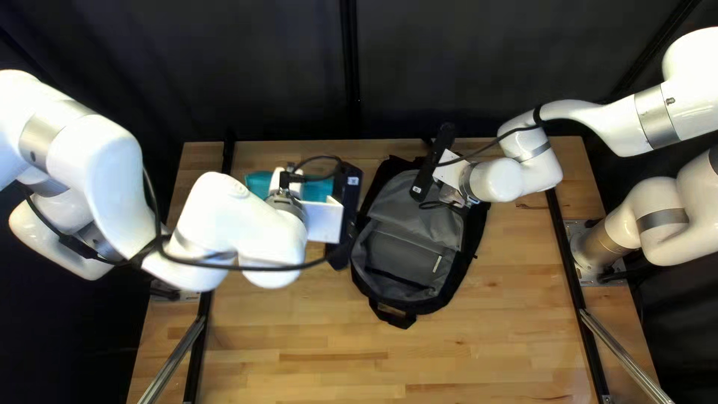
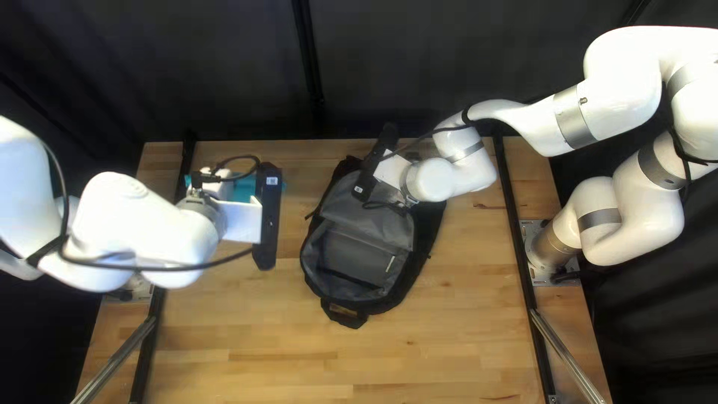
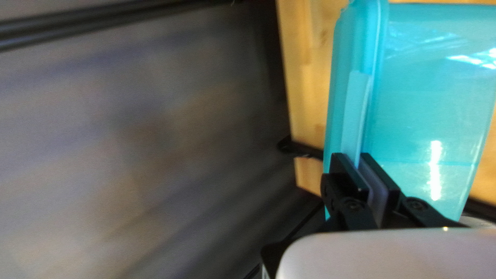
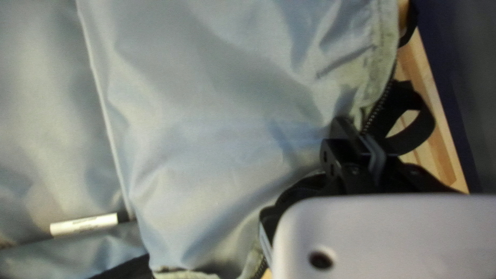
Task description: Remove a lunch box from a kids backpack
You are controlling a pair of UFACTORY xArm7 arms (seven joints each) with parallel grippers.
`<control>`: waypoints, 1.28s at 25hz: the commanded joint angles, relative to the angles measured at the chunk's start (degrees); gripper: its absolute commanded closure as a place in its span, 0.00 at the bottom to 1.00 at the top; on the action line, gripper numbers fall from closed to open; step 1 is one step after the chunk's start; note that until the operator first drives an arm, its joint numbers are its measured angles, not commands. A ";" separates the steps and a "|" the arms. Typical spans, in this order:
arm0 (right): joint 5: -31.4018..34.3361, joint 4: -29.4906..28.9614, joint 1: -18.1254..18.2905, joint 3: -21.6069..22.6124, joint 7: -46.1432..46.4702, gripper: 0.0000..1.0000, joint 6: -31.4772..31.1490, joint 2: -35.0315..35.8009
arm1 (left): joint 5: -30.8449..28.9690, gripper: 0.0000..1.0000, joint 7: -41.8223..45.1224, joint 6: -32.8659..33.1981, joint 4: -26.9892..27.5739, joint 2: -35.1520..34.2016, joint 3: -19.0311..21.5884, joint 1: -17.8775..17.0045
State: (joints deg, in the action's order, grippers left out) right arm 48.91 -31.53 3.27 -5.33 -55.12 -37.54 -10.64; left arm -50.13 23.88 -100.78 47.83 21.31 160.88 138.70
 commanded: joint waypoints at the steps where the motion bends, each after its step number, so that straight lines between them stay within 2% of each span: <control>1: 0.25 0.30 0.35 -0.33 -0.52 1.00 0.69 0.47 | -3.98 1.00 0.58 4.27 -4.06 1.31 -4.09 3.11; 5: 0.60 -0.56 0.92 -0.99 -0.57 1.00 2.06 2.31 | -5.92 1.00 0.53 7.41 -4.38 0.06 -7.50 5.05; 12: 0.03 -1.11 1.01 -1.31 0.21 1.00 2.63 2.89 | -6.71 1.00 3.15 11.56 -5.94 -2.03 -10.03 6.03; 21: 0.02 -1.04 1.14 -1.47 0.30 1.00 2.83 2.91 | -3.84 1.00 7.69 13.52 -6.36 -6.31 -8.18 3.37; 32: 0.02 -1.11 1.13 -1.47 0.50 1.00 2.86 2.93 | 5.23 1.00 14.36 16.14 -4.72 -13.92 -4.35 -1.66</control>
State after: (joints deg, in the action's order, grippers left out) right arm 48.97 -32.48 4.42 -6.80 -54.65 -34.73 -7.88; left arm -47.12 36.97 -85.33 42.36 8.80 155.78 138.01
